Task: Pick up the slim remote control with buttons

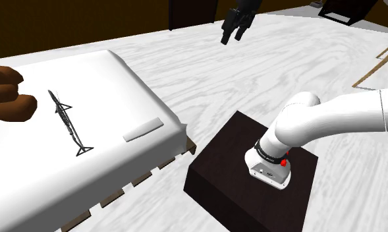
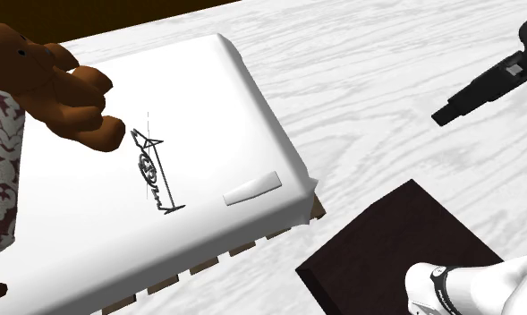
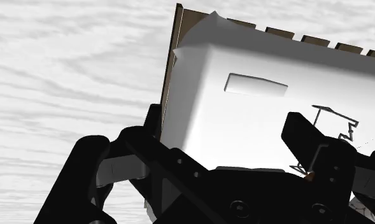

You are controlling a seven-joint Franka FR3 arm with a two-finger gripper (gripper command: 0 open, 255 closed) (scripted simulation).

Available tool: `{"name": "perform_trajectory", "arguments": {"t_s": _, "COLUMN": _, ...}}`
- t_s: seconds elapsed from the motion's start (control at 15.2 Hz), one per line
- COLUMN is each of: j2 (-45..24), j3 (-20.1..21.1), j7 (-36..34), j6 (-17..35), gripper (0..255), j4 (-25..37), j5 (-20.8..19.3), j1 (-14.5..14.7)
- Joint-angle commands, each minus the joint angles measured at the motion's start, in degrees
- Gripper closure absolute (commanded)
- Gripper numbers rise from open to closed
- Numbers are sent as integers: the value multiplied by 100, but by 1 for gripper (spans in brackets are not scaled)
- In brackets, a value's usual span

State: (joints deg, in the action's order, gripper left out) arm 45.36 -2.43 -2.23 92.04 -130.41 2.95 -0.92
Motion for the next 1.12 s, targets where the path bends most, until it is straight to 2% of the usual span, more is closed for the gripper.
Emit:
{"name": "perform_trajectory", "arguments": {"t_s": 0.0, "j2": 0, "j3": 0, "j7": 0, "j6": 0, "gripper": 0, "j4": 0, "j5": 0, "j1": 0}}
{"name": "perform_trajectory", "arguments": {"t_s": 0.53, "j2": -1126, "j3": -109, "j7": 1180, "j6": 1365, "gripper": 0, "j4": -374, "j5": -64, "j1": 498}}
{"name": "perform_trajectory", "arguments": {"t_s": 1.06, "j2": -2514, "j3": -128, "j7": 2319, "j6": 2592, "gripper": 0, "j4": -348, "j5": -49, "j1": 962}}
